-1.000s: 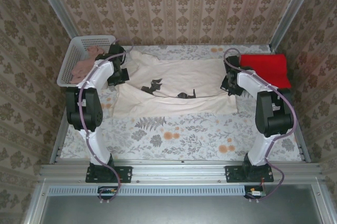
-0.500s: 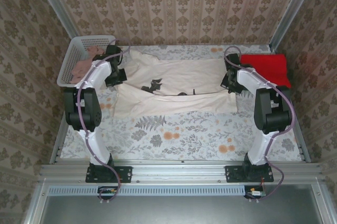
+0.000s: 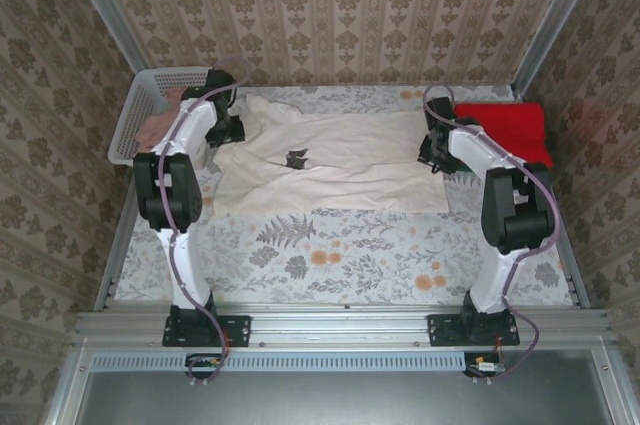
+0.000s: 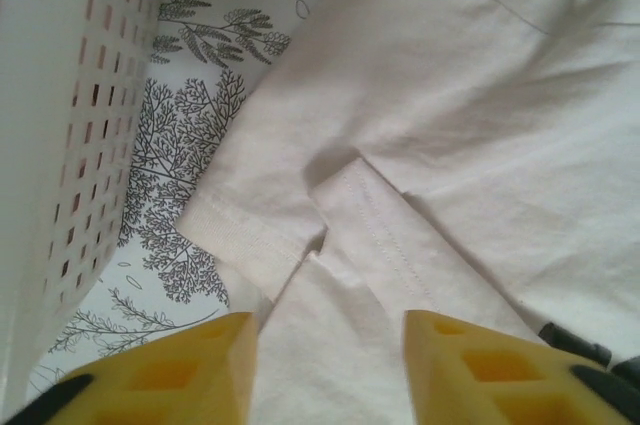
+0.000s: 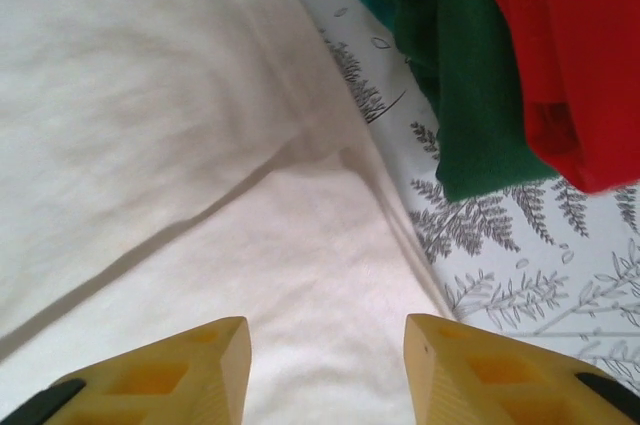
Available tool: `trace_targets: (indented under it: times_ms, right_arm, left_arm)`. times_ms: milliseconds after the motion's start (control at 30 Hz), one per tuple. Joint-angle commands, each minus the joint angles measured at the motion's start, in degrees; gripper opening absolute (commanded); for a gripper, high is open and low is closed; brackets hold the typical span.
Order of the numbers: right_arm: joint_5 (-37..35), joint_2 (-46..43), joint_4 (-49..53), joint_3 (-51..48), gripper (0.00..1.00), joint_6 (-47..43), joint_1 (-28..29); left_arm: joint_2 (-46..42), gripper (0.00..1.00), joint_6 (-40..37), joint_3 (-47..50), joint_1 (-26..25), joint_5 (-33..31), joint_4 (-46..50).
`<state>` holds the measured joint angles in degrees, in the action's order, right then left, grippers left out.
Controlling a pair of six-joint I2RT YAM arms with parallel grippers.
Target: Fold and stack the t-shirts
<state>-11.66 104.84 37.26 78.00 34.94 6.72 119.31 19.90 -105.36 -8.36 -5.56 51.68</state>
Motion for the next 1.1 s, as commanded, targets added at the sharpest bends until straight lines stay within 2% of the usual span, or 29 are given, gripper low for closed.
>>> trace_targets:
  times_ms: [0,100,200,300,367,433,533,700,767,867,933,1000,1067]
  right_arm:
    - [-0.66,-9.43,-0.08,-3.94,0.51,-1.79,4.13]
    - [-0.72,-13.0,-2.15,-11.08,0.57,-1.66,9.26]
    - [-0.5,-14.46,-3.54,-18.24,0.6,0.58,12.62]
    - [-0.37,-13.73,-4.11,-23.0,0.62,2.46,12.75]
    - [-3.0,-12.24,-1.77,-23.12,0.62,3.2,12.26]
    - [-3.51,-11.17,-0.7,-22.48,0.64,2.76,11.36]
    - [-2.52,-10.72,-1.02,-21.67,0.64,1.61,10.09]
    - [-1.96,-9.19,-2.25,-21.6,0.64,0.28,7.32]
    - [-0.11,-8.07,-3.19,-21.85,0.63,0.06,5.49]
    - [3.43,-6.34,-5.43,-22.36,0.61,-0.39,3.96]
    - [3.5,-5.51,-5.2,-22.21,0.56,-0.57,3.87]
    - [3.47,-5.67,-5.26,-22.53,0.48,-0.5,3.78]
    - [3.18,-6.54,-5.1,-23.2,0.38,-0.49,3.43]
  left_arm:
    - [-6.2,0.51,-1.31,1.11,-1.1,0.65,1.42]
    - [-12.62,0.57,-1.98,6.46,-2.35,0.82,0.46]
    - [-22.75,0.62,-0.56,19.99,-3.15,1.79,-3.98]
    - [-32.07,0.66,2.62,35.22,-3.08,2.88,-8.74]
    - [-35.37,0.68,4.59,43.05,-2.6,2.28,-10.11]
    - [-35.54,0.68,4.97,48.09,-1.57,4.03,-12.34]
    - [-32.7,0.68,4.65,50.52,0.03,4.07,-14.8]
    - [-27.81,0.66,3.76,50.5,1.6,5.34,-18.71]
    - [-25.78,0.64,3.66,49.52,1.98,3.82,-18.42]
    - [-23.96,0.58,2.95,48.82,2.88,3.91,-18.86]
    - [-23.5,0.43,2.72,48.81,3.54,5.04,-19.41]
    - [-23.58,0.22,2.64,48.87,4.03,5.86,-19.78]
    - [-24.07,0.11,2.44,48.97,4.61,6.21,-19.54]
